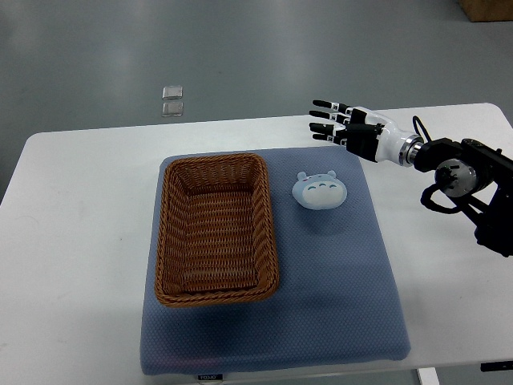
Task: Place blue toy in brown basket
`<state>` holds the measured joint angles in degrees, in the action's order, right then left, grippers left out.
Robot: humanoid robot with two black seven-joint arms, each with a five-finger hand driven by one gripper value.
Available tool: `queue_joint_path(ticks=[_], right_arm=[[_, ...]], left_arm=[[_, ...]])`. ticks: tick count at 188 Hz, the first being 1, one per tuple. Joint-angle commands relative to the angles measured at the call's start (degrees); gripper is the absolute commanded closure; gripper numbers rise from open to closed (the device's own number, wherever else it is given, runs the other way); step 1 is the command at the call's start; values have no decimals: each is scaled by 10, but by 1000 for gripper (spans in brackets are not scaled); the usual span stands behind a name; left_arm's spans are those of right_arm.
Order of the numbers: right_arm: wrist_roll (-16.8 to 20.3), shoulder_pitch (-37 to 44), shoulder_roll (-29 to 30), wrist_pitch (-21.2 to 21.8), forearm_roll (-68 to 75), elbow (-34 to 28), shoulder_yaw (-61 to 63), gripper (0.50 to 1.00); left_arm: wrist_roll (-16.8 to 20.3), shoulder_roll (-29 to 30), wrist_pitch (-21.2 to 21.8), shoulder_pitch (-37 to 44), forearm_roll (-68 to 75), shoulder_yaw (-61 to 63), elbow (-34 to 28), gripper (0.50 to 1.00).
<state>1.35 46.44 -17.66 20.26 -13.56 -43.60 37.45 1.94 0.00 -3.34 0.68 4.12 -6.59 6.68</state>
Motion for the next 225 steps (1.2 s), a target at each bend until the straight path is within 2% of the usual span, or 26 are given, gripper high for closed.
queue_joint_path(ticks=[1, 57, 104, 143, 163, 194, 225], right_arm=[[1, 1, 0, 0, -1, 0, 0, 585], [-7, -1, -4, 14, -16, -1, -1, 585], [-69, 1, -10, 27, -180, -7, -1, 585], [-153, 1, -27, 28, -397, -31, -2, 585], [-180, 5, -31, 28, -480, -41, -5, 585], [-185, 10, -49, 20, -607, -79, -30, 585], [-185, 38, -51, 3, -675, -81, -86, 585]], left_arm=[[0, 0, 0, -1, 0, 0, 0, 500], [0, 0, 0, -1, -1, 0, 0, 500], [0, 0, 1, -1, -2, 0, -4, 500], [0, 0, 0, -1, -2, 0, -3, 500], [0, 0, 0, -1, -2, 0, -3, 500], [0, 0, 0, -1, -1, 0, -3, 500], [0, 0, 0, -1, -2, 0, -3, 500]])
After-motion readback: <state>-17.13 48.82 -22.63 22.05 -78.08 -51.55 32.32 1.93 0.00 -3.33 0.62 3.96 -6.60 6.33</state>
